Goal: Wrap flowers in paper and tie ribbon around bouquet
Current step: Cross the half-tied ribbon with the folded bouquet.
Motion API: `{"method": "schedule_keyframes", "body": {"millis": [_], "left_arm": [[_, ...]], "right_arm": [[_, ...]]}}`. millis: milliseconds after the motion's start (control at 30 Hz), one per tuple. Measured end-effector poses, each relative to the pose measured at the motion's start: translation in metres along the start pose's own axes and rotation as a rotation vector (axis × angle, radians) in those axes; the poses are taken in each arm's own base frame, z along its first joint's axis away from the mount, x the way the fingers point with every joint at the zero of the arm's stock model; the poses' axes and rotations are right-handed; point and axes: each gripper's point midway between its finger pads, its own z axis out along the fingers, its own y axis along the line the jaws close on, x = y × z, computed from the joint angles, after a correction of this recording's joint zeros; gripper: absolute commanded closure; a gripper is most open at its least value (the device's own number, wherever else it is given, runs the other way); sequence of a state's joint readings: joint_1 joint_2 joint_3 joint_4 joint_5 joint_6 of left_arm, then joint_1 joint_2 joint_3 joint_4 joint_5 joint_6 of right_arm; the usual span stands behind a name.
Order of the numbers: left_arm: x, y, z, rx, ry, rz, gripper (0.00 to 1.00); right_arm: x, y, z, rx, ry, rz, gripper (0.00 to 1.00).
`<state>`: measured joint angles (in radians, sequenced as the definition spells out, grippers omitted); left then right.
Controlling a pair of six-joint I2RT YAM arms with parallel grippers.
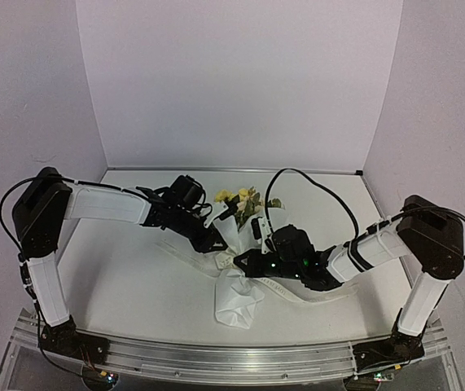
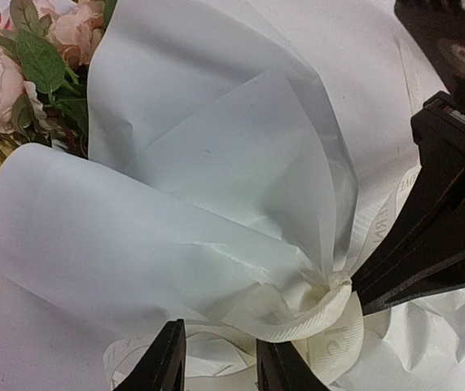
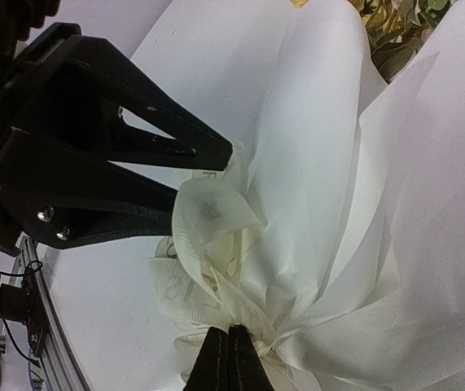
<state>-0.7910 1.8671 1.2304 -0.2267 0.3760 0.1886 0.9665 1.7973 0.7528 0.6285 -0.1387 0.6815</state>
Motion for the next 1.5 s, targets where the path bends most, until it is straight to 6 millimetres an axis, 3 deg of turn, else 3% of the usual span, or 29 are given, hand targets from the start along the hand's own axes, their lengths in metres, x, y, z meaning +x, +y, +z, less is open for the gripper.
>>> {"method": "schedule_keyframes", "body": {"millis": [133,500,800,1200,1500], "left_arm": [[0.002,-0.002,0.002,0.013,0.004,0.005,0.69],[0.002,0.004,-0.003,-0.028,0.007,0.017,0.89],[-0.012,0.002,-0.029,-0.073,-0.046,0.053,0.79],[-0.008,0.002,0.0,-0.002,0.001,0.121,0.78],[-0.007,0.003,0.003,0.0,0.017,0.126,0.73]], "right_arm": [[0.0,0.0,0.0,0.0,0.0,0.0,1.0],[0.0,0.0,0.0,0.0,0.0,0.0,1.0],[0.0,0.0,0.0,0.001,0.001,0.0,1.0],[0.0,0.0,0.0,0.001,0.001,0.0,1.0],[0.0,0.0,0.0,0.001,0.001,0.0,1.0]]}}
